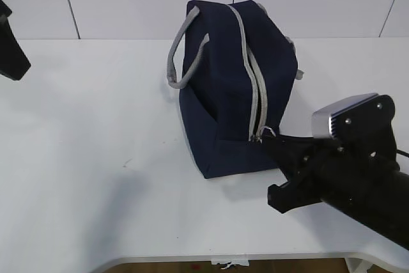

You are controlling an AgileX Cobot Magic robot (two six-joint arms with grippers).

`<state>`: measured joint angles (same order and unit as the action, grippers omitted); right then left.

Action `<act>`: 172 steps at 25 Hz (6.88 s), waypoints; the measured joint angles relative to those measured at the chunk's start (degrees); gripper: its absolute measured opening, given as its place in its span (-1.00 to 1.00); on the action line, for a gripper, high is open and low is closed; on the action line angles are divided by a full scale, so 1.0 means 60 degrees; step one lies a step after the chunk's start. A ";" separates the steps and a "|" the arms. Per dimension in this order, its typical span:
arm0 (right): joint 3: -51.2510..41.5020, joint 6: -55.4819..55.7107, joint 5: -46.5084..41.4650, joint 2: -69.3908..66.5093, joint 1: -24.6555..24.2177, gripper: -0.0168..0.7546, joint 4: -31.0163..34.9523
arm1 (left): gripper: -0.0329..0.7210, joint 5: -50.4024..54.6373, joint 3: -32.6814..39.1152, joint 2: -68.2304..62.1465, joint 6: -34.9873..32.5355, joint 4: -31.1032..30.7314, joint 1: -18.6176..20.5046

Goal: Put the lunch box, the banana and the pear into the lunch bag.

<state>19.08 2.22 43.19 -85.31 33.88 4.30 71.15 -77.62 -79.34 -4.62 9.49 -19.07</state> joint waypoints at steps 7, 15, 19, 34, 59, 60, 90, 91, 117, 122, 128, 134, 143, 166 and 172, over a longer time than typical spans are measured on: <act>0.0684 0.0000 -0.0971 0.0773 0.0000 -0.95 0.0000 | -0.10 0.0000 0.0000 0.0000 0.0000 0.0000 0.0000; 0.2596 -0.0156 -0.2704 0.0883 0.0000 -0.95 -0.0371 | -0.10 0.0000 0.0000 0.0000 0.0000 0.0000 0.0000; 0.3771 -0.0370 -0.3759 0.0847 0.0000 -0.95 -0.0399 | -0.10 0.0000 0.0000 0.0000 0.0000 0.0000 0.0000; 0.6805 -0.0548 -0.5299 -0.0642 0.0007 -0.95 0.0146 | -0.10 -0.0851 0.0441 0.0000 -0.0556 0.1241 0.0000; 0.7695 -0.0548 -0.6193 -0.0868 0.0007 -0.95 0.1857 | 0.13 -0.4788 0.0763 -0.2488 -0.6958 0.7390 0.0000; 0.7695 -0.0548 -0.6193 -0.0868 0.0007 -0.95 0.1857 | 0.13 -0.4894 0.0763 -0.2488 -0.6996 0.7390 0.0000; 0.7956 -0.0548 -0.6539 -0.0914 -0.0441 -0.95 0.2001 | -0.92 -0.3251 0.0733 -0.2881 -0.7816 0.5877 -0.0263; 0.8028 -0.0548 -0.6603 -0.0914 -0.0565 -0.95 0.2018 | -0.92 -0.3044 0.0733 -0.2824 -0.7822 0.5636 -0.0263; 1.0430 -0.0548 -0.9240 -0.2923 -0.2552 -0.95 0.2018 | -0.92 -0.1862 0.0733 -0.1605 -0.7209 0.3182 -0.0263; 1.1370 -0.0548 -1.0910 -0.2923 -0.2617 -0.95 0.2526 | -0.67 -0.1786 0.0611 -0.1605 -0.7026 0.3367 -0.0263; 1.1791 -0.0548 -1.1987 -0.2923 -0.2632 -0.95 0.2645 | 0.17 -0.1697 -0.0836 -0.1529 -0.6192 0.3920 -0.0263; 1.1828 -0.0548 -1.2192 -0.2923 -0.2632 -0.95 0.3109 | 0.24 -0.1751 -0.1645 -0.1697 -0.6148 0.5170 -0.0263; 1.1848 -0.0687 -1.2448 -0.2923 -0.2653 -0.95 0.4019 | 0.25 -0.1818 -0.2180 -0.3952 -0.6127 0.5653 -0.0725; 1.1848 -0.0920 -1.2479 -0.2923 -0.2653 -0.95 0.4276 | 0.79 -0.2042 -0.2790 -0.4468 -0.4525 0.5653 -0.0834; 1.1848 -0.0978 -1.2494 -0.2923 -0.2653 -0.95 0.4276 | 0.81 -0.1973 -0.3003 -0.4474 -0.4100 0.5653 -0.0931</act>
<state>90.18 -3.64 -31.78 -102.85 17.96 29.96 59.31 -95.65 -106.18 -29.22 43.40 -24.66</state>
